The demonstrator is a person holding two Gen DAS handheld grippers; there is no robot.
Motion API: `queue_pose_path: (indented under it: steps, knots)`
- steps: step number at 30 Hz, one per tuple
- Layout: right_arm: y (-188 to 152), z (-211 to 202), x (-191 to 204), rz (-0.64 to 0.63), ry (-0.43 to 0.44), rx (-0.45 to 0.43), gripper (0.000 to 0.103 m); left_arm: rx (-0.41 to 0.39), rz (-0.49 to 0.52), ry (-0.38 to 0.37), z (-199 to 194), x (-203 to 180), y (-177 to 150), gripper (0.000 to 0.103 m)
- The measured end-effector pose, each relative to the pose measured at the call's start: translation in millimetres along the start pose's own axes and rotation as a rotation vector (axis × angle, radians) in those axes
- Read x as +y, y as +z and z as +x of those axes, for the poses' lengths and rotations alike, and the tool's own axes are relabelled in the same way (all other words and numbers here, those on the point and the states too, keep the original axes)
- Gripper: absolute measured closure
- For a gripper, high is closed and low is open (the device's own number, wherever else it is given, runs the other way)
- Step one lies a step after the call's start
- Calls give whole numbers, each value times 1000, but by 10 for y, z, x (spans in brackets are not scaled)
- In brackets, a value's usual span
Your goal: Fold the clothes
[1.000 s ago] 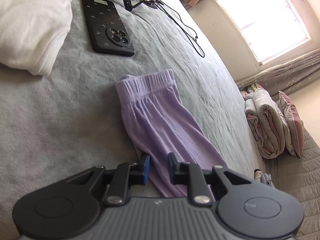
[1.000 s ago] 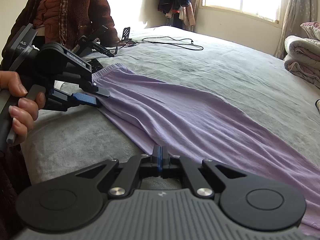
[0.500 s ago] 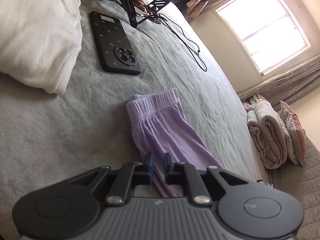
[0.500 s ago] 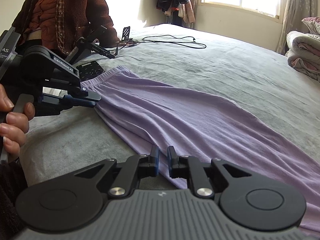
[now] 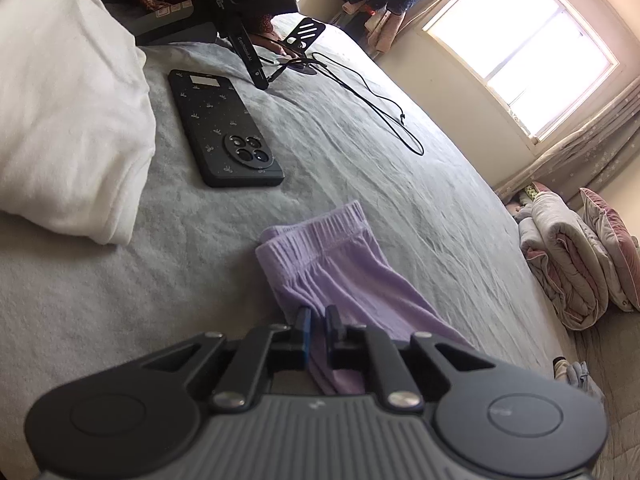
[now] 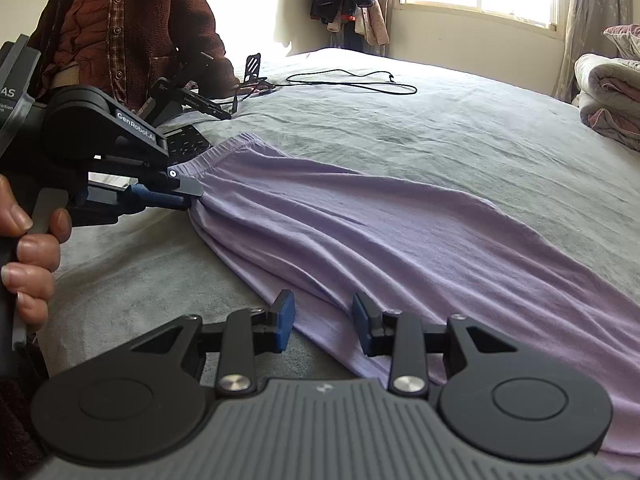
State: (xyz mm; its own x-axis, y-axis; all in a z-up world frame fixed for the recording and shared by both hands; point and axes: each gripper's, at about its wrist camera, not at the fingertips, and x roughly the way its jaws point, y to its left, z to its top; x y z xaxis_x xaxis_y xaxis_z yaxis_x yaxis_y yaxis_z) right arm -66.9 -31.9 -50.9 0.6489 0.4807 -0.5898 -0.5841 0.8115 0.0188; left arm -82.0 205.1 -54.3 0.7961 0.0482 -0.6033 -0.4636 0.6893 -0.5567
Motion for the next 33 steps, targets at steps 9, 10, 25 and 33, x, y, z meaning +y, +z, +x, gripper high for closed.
queue_pose_path:
  steps: [9, 10, 25, 33]
  knots:
    - [19, -116, 119, -17, 45, -22, 103, -82, 68, 43, -90, -46, 47, 103]
    - [15, -138, 152, -26, 55, -23, 103, -88, 73, 48, -100, -49, 51, 103]
    - [-275, -529, -383, 148, -62, -30, 65, -10, 148, 0, -173, -107, -99, 95]
    - [-610, -1020, -1065, 281, -214, -55, 65, 17, 337, -16, -257, -359, -340, 79]
